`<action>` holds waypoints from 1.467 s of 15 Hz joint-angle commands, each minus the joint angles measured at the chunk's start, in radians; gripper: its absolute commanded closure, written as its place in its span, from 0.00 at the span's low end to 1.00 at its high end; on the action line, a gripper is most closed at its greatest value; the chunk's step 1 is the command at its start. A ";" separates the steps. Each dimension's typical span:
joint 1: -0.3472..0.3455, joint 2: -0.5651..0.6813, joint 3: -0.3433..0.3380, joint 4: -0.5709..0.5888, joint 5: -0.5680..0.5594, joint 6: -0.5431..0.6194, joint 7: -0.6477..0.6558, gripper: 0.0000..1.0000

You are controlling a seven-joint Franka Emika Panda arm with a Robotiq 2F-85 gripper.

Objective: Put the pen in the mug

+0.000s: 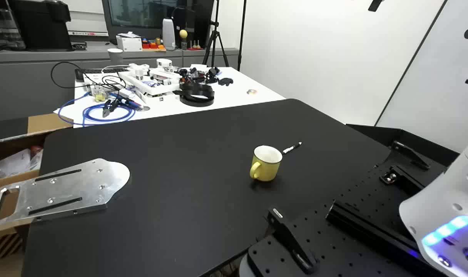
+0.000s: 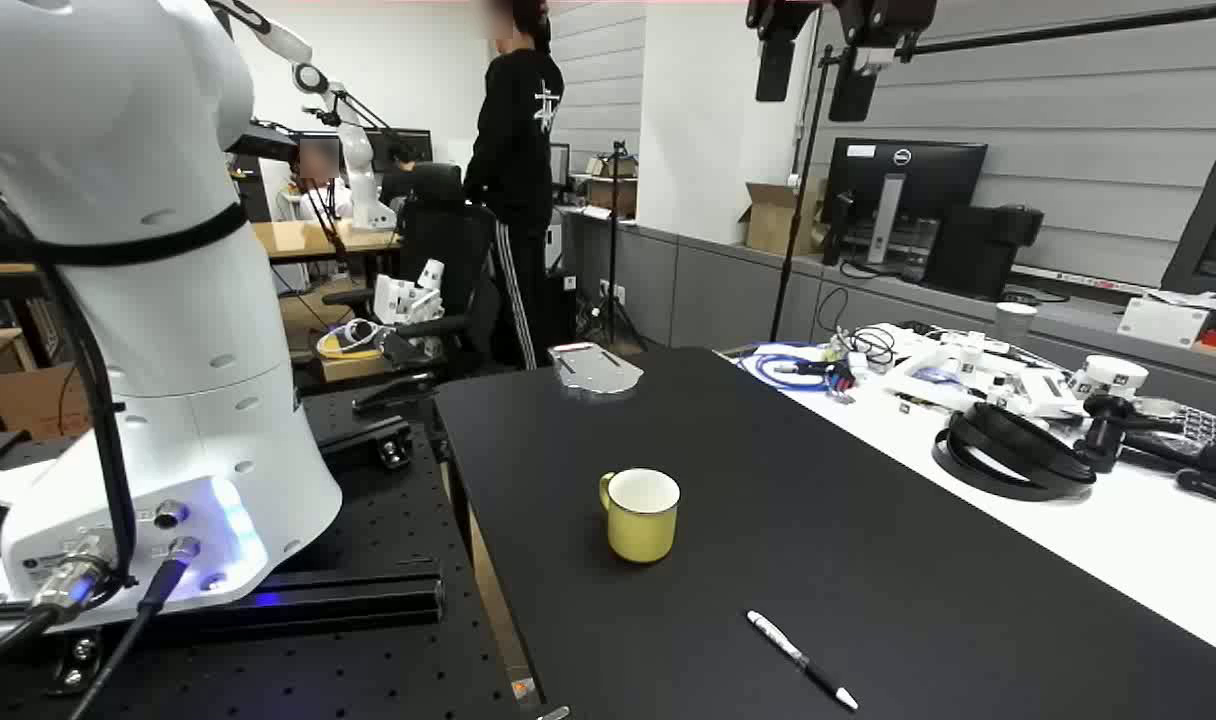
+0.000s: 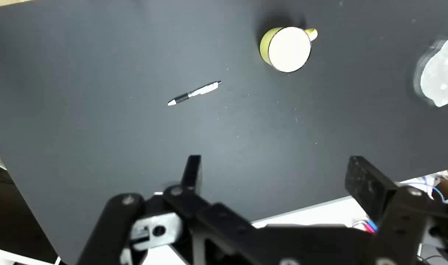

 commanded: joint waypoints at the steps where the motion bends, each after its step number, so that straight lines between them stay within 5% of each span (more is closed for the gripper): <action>1: -0.021 0.003 0.019 0.002 0.010 -0.002 -0.008 0.00; 13: -0.021 0.003 0.018 0.002 0.010 0.000 -0.008 0.00; 22: -0.072 0.284 0.105 0.165 0.055 0.363 0.410 0.00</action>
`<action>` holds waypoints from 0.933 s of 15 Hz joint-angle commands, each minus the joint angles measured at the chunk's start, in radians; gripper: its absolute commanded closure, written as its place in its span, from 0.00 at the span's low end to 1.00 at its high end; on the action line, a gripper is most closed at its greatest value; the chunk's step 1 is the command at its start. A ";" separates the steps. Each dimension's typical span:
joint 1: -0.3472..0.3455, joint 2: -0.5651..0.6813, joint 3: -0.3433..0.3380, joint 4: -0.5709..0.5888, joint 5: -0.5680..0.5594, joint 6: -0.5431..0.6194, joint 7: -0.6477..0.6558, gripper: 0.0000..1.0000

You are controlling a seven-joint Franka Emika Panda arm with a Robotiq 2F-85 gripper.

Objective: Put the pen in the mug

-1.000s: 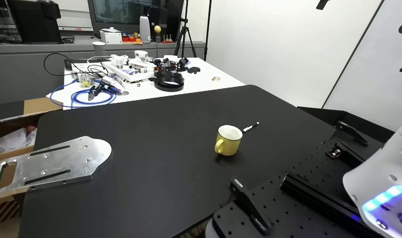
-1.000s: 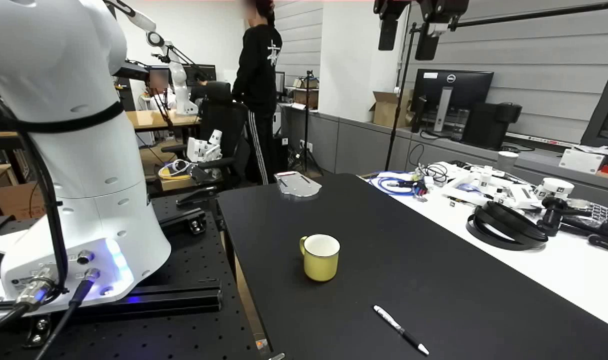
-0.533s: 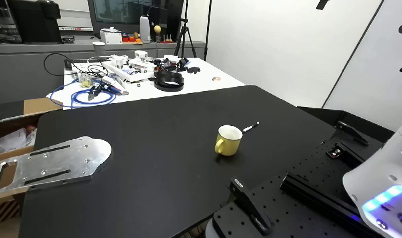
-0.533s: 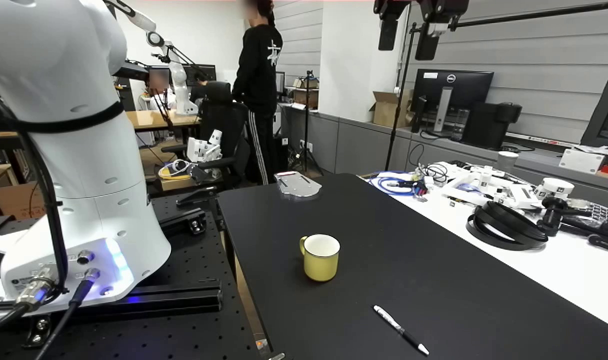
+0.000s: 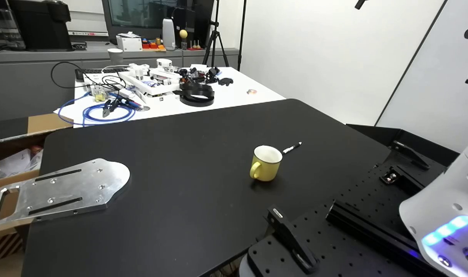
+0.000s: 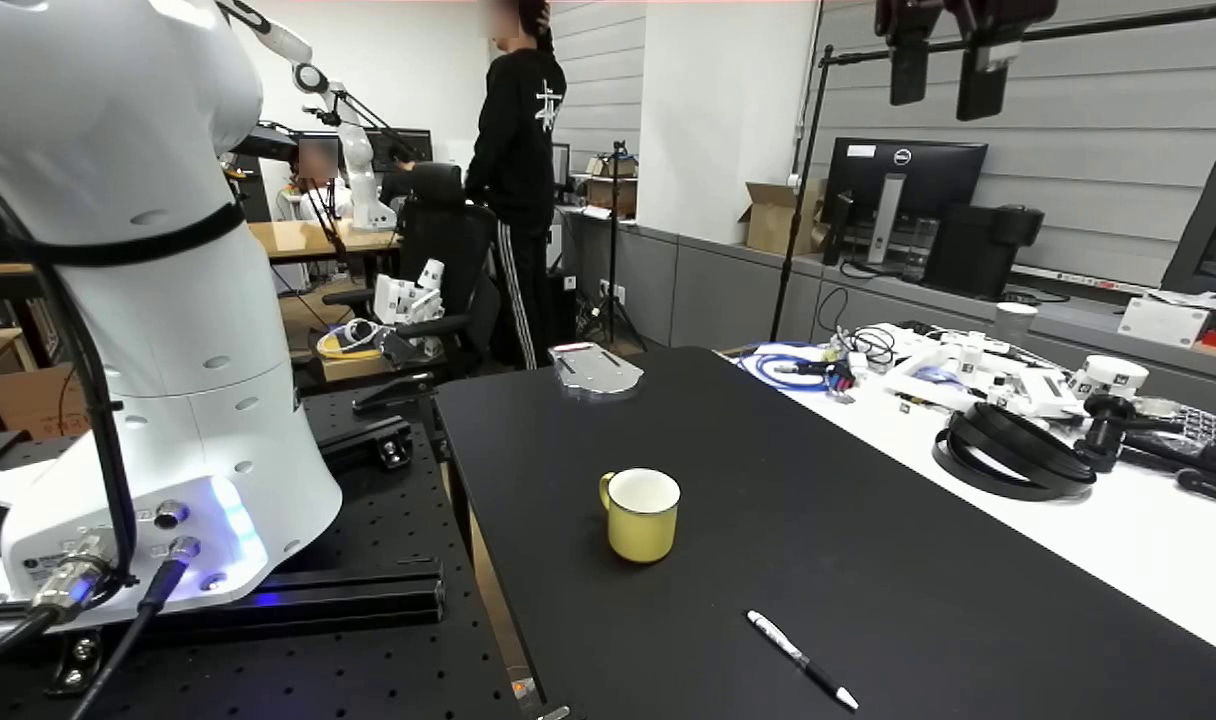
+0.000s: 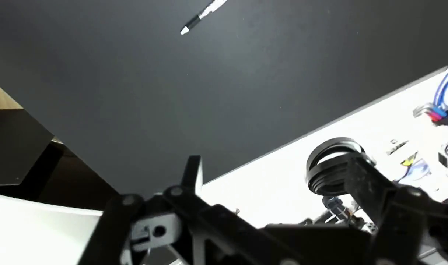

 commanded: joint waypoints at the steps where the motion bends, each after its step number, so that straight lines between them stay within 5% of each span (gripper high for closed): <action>1: -0.013 0.193 0.043 0.141 0.034 0.102 0.189 0.00; 8: 0.010 0.573 0.027 0.271 0.022 0.346 0.525 0.00; 14: 0.078 0.775 0.005 0.303 0.132 0.365 0.763 0.00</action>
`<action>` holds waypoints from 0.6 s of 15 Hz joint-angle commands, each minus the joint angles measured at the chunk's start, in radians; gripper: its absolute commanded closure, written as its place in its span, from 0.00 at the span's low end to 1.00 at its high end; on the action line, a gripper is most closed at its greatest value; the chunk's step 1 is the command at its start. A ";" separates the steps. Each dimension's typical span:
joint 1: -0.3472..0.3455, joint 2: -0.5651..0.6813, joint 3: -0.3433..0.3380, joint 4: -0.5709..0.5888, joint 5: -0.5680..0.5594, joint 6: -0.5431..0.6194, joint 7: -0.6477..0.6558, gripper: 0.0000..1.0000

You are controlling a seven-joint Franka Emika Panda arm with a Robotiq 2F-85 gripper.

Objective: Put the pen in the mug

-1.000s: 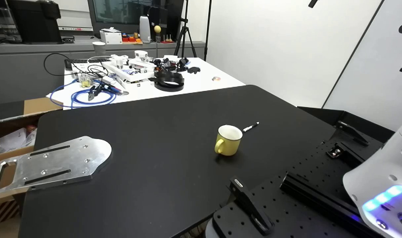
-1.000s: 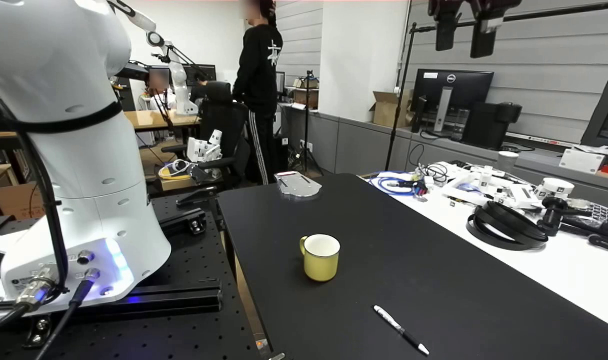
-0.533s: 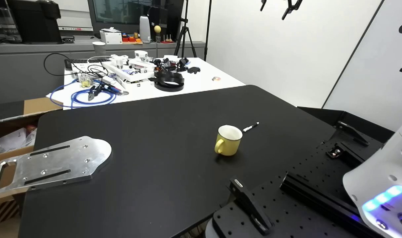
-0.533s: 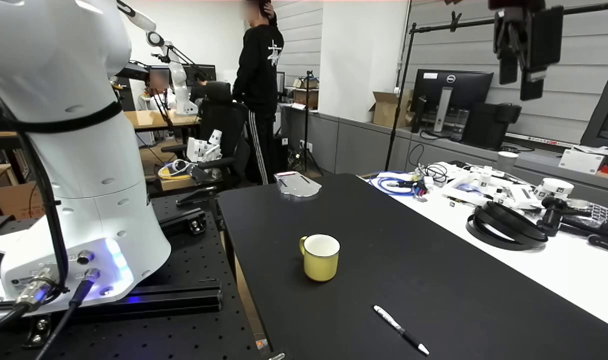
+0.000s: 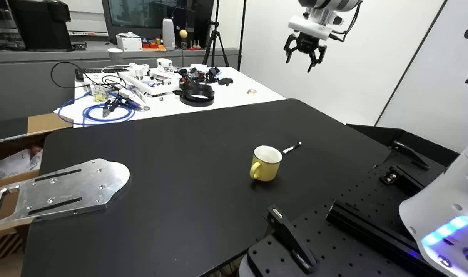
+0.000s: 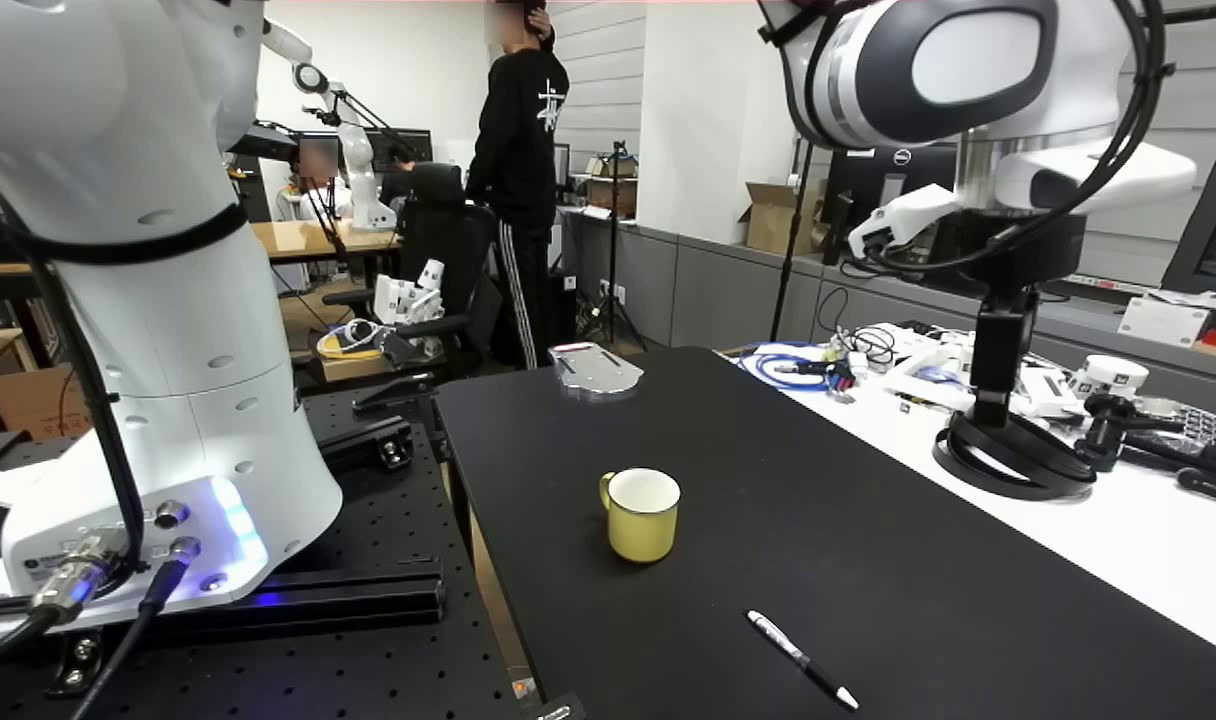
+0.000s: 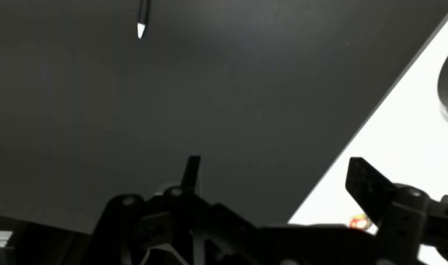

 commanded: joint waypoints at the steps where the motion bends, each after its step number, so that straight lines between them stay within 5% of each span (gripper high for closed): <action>1: 0.030 0.091 0.001 0.054 0.091 -0.020 0.126 0.00; 2: -0.004 0.095 0.054 0.056 0.164 -0.019 0.073 0.00; 3: 0.029 0.076 0.007 0.021 0.101 -0.003 0.062 0.00; 9: 0.017 0.098 0.035 0.040 0.156 -0.003 0.059 0.00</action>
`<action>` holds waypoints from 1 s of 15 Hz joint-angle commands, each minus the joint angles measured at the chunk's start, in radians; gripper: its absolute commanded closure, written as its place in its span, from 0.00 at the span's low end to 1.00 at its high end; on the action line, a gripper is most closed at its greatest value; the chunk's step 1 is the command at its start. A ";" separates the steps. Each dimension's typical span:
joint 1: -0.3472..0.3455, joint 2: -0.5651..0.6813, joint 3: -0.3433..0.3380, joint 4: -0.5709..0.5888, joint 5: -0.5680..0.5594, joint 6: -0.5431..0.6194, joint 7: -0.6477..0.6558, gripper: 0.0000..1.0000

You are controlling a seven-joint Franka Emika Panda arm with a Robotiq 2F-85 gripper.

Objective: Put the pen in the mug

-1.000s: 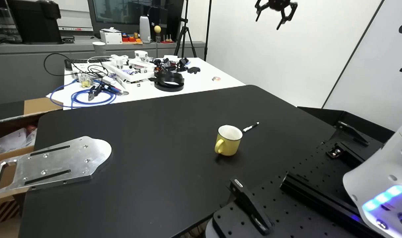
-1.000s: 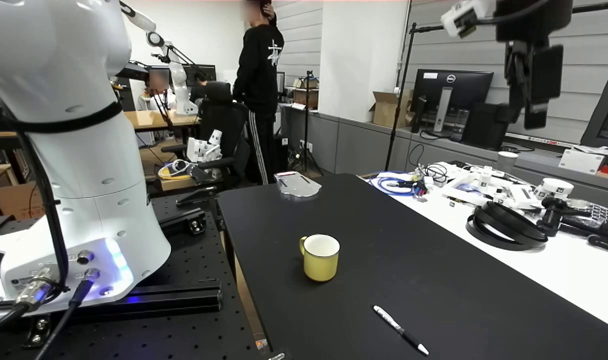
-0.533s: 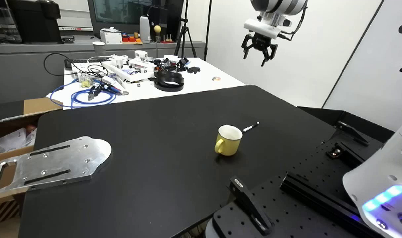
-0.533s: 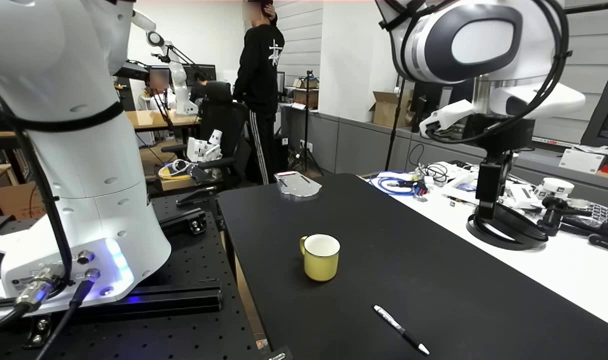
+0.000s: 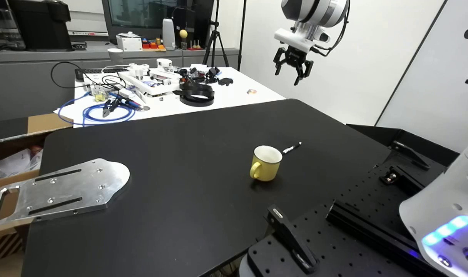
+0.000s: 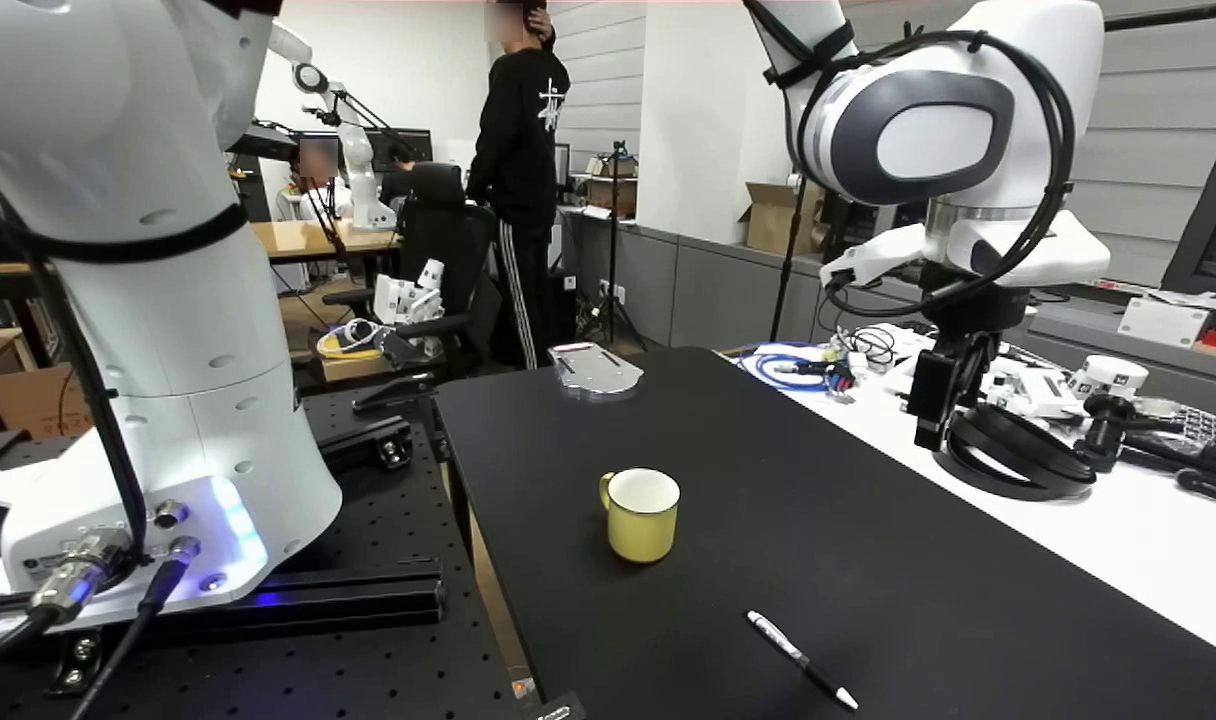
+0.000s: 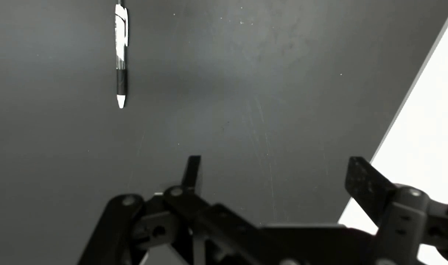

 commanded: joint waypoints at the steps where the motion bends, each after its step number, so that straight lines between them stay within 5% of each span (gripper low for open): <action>1: 0.007 0.001 -0.008 0.002 0.006 -0.003 -0.004 0.00; 9: -0.017 0.085 0.016 0.003 0.054 0.045 -0.020 0.00; 15: -0.050 0.258 0.049 -0.008 0.104 0.205 -0.096 0.00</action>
